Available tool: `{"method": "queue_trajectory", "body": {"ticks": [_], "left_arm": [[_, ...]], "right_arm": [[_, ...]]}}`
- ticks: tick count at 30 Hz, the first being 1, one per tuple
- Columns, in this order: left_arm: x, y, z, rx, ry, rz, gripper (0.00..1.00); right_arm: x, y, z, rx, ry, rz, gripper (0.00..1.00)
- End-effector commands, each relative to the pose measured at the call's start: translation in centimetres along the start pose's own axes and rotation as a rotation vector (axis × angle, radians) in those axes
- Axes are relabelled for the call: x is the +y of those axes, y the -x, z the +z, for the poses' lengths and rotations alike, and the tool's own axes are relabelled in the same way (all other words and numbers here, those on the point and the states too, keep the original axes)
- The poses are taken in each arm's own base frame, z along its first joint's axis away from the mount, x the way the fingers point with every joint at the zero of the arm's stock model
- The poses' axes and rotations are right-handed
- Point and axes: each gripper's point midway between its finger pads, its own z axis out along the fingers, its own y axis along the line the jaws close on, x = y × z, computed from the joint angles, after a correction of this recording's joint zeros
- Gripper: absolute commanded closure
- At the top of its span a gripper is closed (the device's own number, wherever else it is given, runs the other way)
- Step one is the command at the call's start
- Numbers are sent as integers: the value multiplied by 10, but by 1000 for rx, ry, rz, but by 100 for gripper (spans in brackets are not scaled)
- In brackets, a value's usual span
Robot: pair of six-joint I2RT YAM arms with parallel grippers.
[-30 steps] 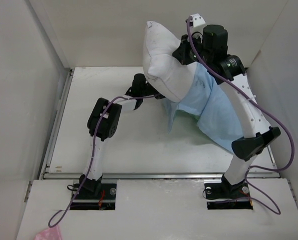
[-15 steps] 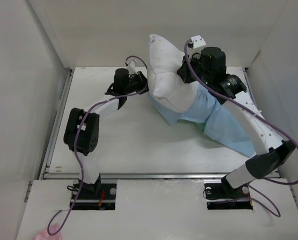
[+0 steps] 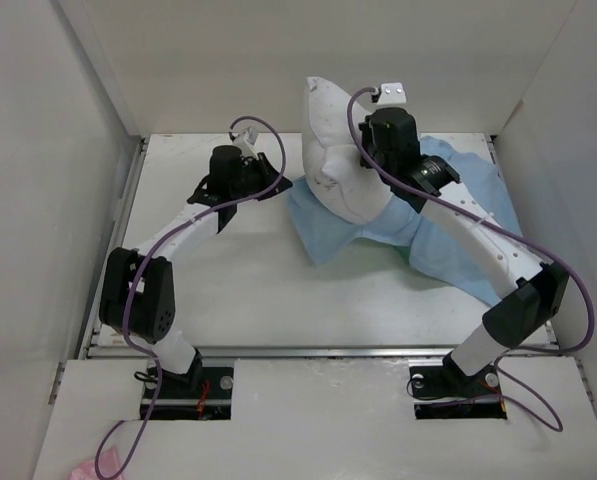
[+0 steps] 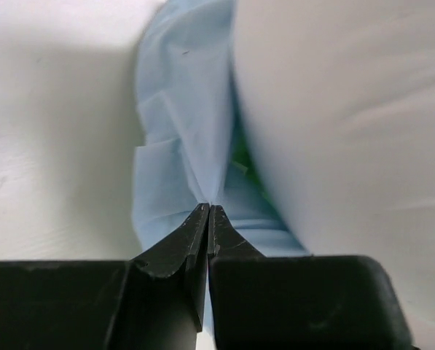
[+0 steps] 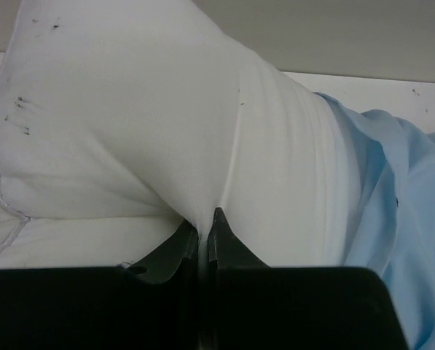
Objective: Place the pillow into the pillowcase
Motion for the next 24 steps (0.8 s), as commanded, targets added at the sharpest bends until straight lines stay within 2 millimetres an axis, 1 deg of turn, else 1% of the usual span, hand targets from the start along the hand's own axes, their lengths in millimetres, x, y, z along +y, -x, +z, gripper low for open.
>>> {"method": "queue_trajectory", "body": {"ticks": [1,2,3,4,5,6,7,8,9,10,11,12,13,14,15,16,17,18,19,20,21,22,23,24], "left_arm": [[1,50,-33,-169,73,69,100],[10,51,-37,-178,103,60,100],[10,51,-37,-178,104,60,100],[10,56,-43,-188,108,70,100],[10,56,-43,-188,108,70,100],[10,53,-43,-174,103,67,100],[10,52,-43,-174,103,67,100],[8,51,-43,-167,93,68,100],[8,51,-43,-167,93,68,100],[8,51,-43,-167,93,68,100],[8,53,-46,-174,103,67,100],[15,50,-49,-179,141,70,100],[19,48,-52,-179,159,66,100],[25,41,-55,-173,177,74,100],[31,33,-54,-154,190,66,100],[36,30,-56,-155,206,72,100],[41,23,-56,-142,215,67,100],[50,11,-56,-116,231,66,100],[49,8,-57,-108,224,65,100],[51,5,-57,-107,225,64,100],[54,2,-57,-98,230,70,100],[53,-1,-58,-93,223,70,100],[53,-1,-58,-92,223,79,100],[50,1,-61,-101,218,83,100]], "right_arm": [[-53,-2,-20,10,-204,-58,100],[-50,-4,-21,4,-193,-79,100],[-44,1,-23,-21,-169,-85,100],[-34,14,-31,-64,-122,-89,100],[-20,23,-32,-101,-66,-127,100],[-4,26,-34,-118,-5,-147,100],[33,36,-46,-150,159,-167,98],[54,28,-45,-125,260,-213,84],[70,24,-46,-107,346,-239,73],[94,17,-54,-86,494,-251,71],[103,12,-55,-76,541,-255,68],[107,0,-56,-43,573,-265,66],[107,-4,-58,-35,584,-258,64],[102,-8,-56,-31,555,-243,58],[95,3,-63,-66,532,-232,55],[88,10,-66,-74,494,-184,52],[71,21,-65,-105,398,-144,47],[62,28,-67,-118,350,-114,44],[52,28,-67,-110,293,-59,42],[34,33,-63,-110,216,-30,42],[14,43,-64,-123,121,-1,42],[2,24,-52,-48,48,-14,42],[-10,20,-45,-20,-17,33,42],[-32,9,-31,48,-113,29,42]]}}
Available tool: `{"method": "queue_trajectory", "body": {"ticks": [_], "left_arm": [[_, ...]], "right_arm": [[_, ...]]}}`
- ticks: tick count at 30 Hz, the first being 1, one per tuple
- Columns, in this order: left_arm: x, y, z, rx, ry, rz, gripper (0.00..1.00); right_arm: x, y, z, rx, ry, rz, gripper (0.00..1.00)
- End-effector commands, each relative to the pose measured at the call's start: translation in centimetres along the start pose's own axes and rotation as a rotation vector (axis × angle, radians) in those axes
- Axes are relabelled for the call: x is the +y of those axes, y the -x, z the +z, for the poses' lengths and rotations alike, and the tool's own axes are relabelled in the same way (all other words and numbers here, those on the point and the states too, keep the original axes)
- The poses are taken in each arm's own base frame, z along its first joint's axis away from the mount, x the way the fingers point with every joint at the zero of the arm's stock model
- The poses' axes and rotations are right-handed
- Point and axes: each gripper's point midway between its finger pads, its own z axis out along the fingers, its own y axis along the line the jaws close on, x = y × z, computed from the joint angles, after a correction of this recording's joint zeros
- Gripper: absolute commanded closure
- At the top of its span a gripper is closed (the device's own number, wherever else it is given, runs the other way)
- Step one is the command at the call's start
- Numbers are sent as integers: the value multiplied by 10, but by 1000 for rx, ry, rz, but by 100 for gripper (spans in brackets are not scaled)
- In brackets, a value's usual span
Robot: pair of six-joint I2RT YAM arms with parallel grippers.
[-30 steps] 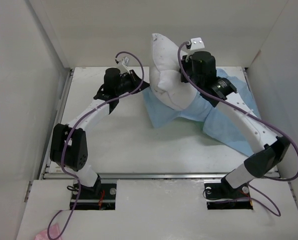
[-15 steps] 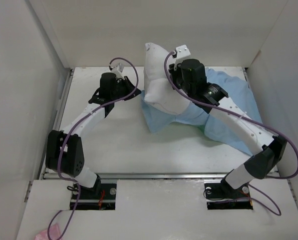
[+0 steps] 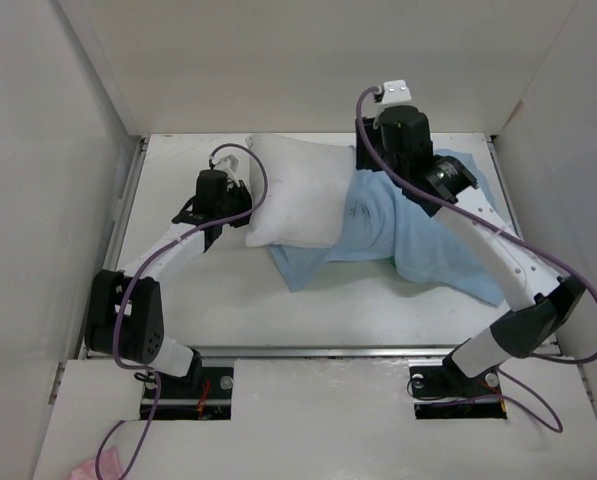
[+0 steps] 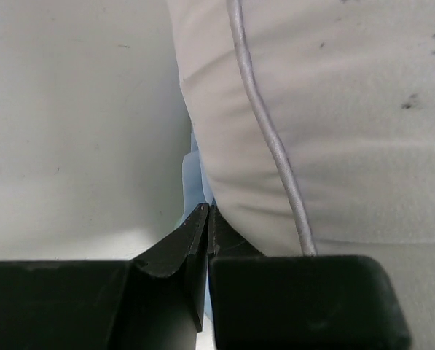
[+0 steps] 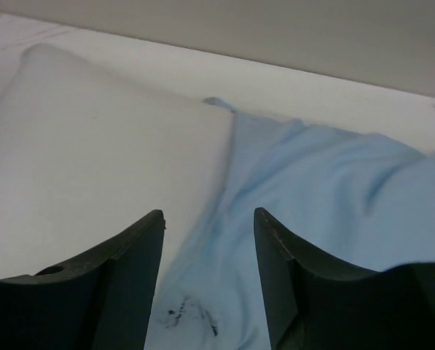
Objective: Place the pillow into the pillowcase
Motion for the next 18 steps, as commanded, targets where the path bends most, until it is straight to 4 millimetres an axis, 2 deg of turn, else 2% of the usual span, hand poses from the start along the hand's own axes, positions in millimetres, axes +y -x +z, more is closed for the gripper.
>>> {"method": "queue_trajectory", "body": {"ticks": [1,4,6,8,9,13,14,15,16,17,18], "left_arm": [[-25,42,-22,-157,-72,67,100],[-26,44,-22,-165,-76,78,100],[-29,45,-22,-166,-90,81,100],[-35,49,-26,-176,-107,86,100],[-35,49,-26,-176,-107,86,100],[-40,54,-28,-186,-126,92,100],[-44,60,-29,-203,-135,97,100],[-46,61,-32,-210,-140,99,100],[-49,65,-34,-218,-145,101,100],[-49,65,-34,-218,-145,101,100],[-52,70,-35,-233,-154,105,100]], "right_arm": [[-67,-8,7,81,-314,133,42],[-65,-17,22,139,-334,113,42],[-59,-37,41,196,-332,88,42],[-46,-36,49,203,-285,91,42],[-42,-41,55,216,-276,88,42],[-34,-44,60,232,-233,92,42],[-31,-46,64,234,-224,94,42],[-31,-46,64,234,-224,94,46],[-30,-50,67,242,-225,90,54],[-31,-54,71,252,-238,83,75],[-40,-56,68,255,-285,78,81]]}}
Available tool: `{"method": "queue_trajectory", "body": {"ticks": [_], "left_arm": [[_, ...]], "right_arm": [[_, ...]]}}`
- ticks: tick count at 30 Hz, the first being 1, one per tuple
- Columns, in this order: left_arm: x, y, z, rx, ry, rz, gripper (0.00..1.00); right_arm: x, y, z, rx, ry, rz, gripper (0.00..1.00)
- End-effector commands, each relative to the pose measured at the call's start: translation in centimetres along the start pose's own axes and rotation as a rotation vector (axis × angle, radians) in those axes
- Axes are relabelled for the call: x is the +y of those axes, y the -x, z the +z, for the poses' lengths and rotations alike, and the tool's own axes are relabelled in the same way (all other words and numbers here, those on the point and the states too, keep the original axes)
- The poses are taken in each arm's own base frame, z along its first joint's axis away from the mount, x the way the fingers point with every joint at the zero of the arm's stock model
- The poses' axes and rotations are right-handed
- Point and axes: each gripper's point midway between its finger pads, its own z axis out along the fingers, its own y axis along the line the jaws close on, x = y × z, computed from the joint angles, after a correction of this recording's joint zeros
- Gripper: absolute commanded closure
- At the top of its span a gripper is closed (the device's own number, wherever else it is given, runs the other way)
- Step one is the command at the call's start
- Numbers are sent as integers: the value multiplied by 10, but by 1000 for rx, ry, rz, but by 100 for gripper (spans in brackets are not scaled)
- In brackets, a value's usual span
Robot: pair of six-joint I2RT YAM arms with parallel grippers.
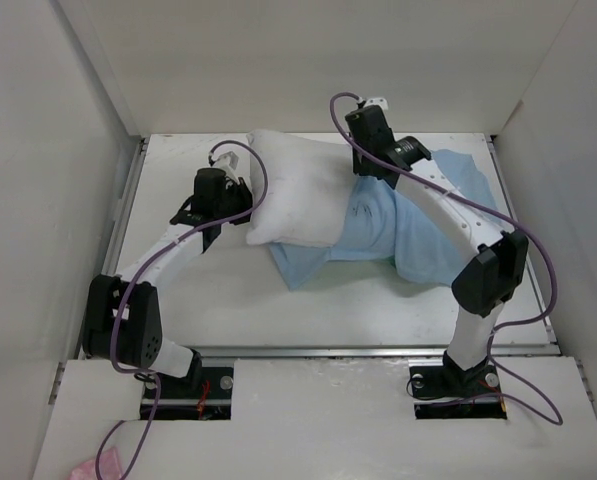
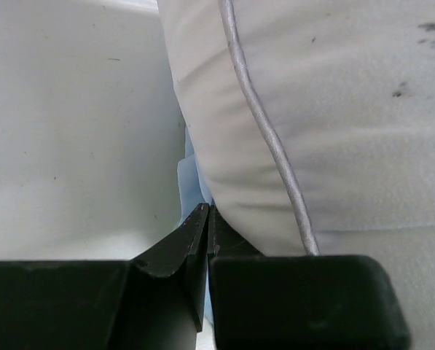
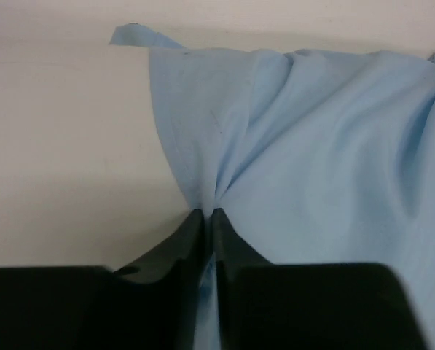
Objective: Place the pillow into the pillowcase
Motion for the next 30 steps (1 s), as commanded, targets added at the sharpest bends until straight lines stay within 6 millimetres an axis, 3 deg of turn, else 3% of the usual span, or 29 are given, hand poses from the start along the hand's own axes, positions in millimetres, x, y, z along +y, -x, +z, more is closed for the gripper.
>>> {"method": "queue_trajectory", "body": {"ticks": [1,2,4,9,13,14,17,18,19,21,23,24,25,27,28,29,30], "left_arm": [[-51,76,-32,-236,-138,82,100],[-54,80,-34,-245,-143,84,100],[-63,92,-39,-272,-159,92,100],[-79,115,-50,-326,-188,117,100],[-103,146,-60,-384,-233,152,100],[-125,177,-78,-449,-264,188,100],[-148,224,-105,-548,-247,215,100],[-166,249,-123,-601,-258,231,100],[-173,260,-131,-621,-264,249,100],[-190,288,-148,-682,-271,252,100],[-197,287,-151,-639,-280,269,100],[-204,286,-156,-629,-308,281,100],[-221,281,-175,-650,-361,319,100],[-239,275,-205,-715,-390,385,100],[-250,274,-239,-782,-404,396,100],[-243,288,-254,-863,-340,370,100],[-239,298,-263,-906,-304,345,100]], "right_arm": [[-9,18,-13,-41,-46,40,90],[-12,19,-13,-47,-65,49,100],[-23,27,-20,-74,-113,57,100],[-40,83,-67,-255,-93,120,100],[-9,138,-117,-412,190,88,100],[-11,165,-145,-492,236,109,100],[-5,204,-192,-650,363,125,100],[1,207,-200,-678,414,120,100],[1,222,-228,-772,480,135,100],[17,222,-247,-814,601,71,100],[-1,237,-253,-866,534,118,100],[-43,252,-241,-899,350,210,100],[-60,259,-218,-898,244,254,100],[-88,263,-192,-854,138,288,100],[-102,273,-202,-870,141,298,100],[-66,243,-178,-721,245,197,100],[-72,239,-190,-719,240,179,100]]}}
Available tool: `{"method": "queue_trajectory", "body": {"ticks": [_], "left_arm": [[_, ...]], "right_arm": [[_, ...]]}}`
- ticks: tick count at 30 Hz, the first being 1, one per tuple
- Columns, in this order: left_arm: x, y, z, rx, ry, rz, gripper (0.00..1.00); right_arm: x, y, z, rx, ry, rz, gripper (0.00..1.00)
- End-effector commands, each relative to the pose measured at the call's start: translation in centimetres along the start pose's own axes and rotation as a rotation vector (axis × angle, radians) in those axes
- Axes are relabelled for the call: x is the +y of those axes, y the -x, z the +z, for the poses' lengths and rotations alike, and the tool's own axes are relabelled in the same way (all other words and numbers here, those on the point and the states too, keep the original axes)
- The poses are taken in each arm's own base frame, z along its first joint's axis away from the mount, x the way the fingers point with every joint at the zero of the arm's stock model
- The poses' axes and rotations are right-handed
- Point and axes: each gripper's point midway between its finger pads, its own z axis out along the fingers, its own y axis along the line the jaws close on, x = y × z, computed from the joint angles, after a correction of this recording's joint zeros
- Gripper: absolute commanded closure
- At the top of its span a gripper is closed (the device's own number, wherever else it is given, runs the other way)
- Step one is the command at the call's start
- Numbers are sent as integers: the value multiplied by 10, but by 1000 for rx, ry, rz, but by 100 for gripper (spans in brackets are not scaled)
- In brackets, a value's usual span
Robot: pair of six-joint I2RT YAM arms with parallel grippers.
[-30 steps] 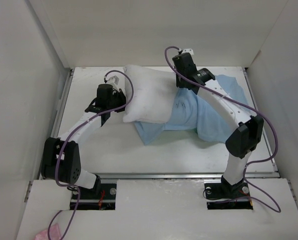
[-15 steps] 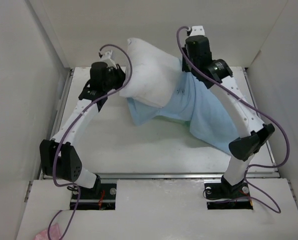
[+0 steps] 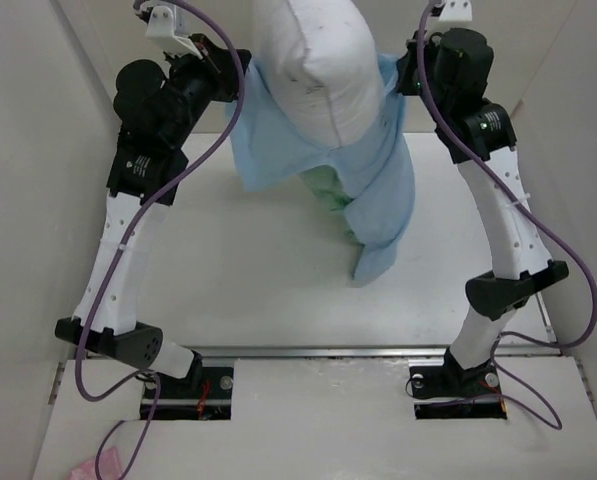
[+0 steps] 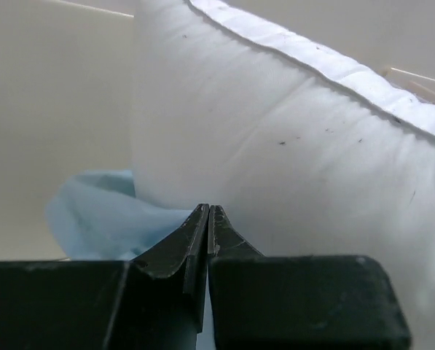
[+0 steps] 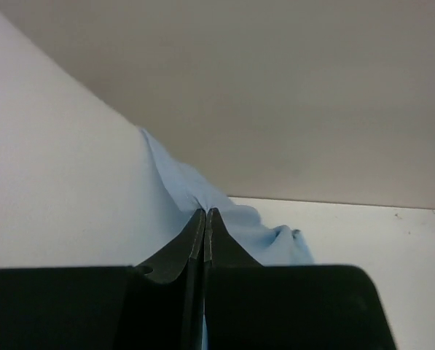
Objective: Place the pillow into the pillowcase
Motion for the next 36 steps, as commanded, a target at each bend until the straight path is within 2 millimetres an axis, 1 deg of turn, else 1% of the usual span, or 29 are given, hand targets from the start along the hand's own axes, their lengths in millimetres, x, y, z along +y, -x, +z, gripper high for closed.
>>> {"method": "queue_trajectory", "body": {"ticks": [1,2,3,4,5,6,7,8,9,10,11,12,13,15,16,17,18,19,20,24,25,26,28,29,30,31,32,33,36], "left_arm": [[-13,72,-34,-196,67,77,100],[6,87,-29,-210,131,92,100],[16,94,-24,-219,164,88,100],[25,98,-18,-220,197,90,100],[23,116,-9,-254,192,80,100],[26,101,-9,-174,204,74,100],[4,97,-10,-131,88,80,100],[-12,94,-14,-111,24,81,100],[-42,94,-26,-136,-74,105,100],[-59,92,-35,-165,-131,117,100],[-66,94,-45,-211,-144,127,100],[-72,95,-62,-247,-140,124,100],[-57,104,-61,-284,-57,124,100],[-44,115,-61,-303,17,124,100],[-27,107,-50,-261,63,134,100],[-25,96,-44,-225,54,119,100],[-20,90,-41,-208,61,112,100],[-4,53,-28,-125,89,92,100],[3,36,-22,-95,99,77,100],[28,-55,-17,81,116,6,100],[36,-75,-18,115,129,-7,100],[54,-115,-23,189,172,-51,100],[64,-153,-27,258,184,-80,100],[70,-176,-29,306,197,-105,100],[82,-206,-31,369,213,-116,100],[82,-220,-31,405,201,-140,100],[83,-228,-30,425,195,-146,100],[90,-253,-29,480,203,-158,100],[94,-267,-15,506,192,-167,100]], "right_arm": [[42,-7,-25,35,193,-34,100],[69,-24,-43,56,294,-75,100],[82,35,-98,-163,387,-68,100],[97,36,-118,-210,454,-73,100],[107,41,-133,-244,521,-67,100],[92,67,-132,-310,459,-50,100],[79,81,-120,-329,385,1,100],[37,99,-97,-363,202,45,100],[14,153,-110,-488,117,120,100],[10,118,-53,-379,31,100,100],[-1,115,-43,-351,-22,102,100],[-1,139,-65,-385,0,111,100],[11,100,-59,-235,46,58,100],[46,93,-77,-224,201,14,100],[60,7,-44,-66,223,-30,100],[57,52,-73,-248,257,5,100],[59,32,-67,-199,263,-9,100],[50,37,-69,-191,233,-2,100],[52,15,-55,-123,217,-7,100],[41,-10,-31,-75,172,-32,100],[40,-21,-23,-55,177,-50,100],[50,-48,-20,3,237,-73,100],[64,-83,-17,83,336,-114,100],[85,-104,-24,132,444,-116,100],[95,-148,-29,231,513,-132,99],[102,-169,-41,280,580,-175,96],[115,-189,-55,325,647,-201,86],[122,-226,-70,412,723,-230,81],[132,-271,-109,535,824,-316,73]]}}
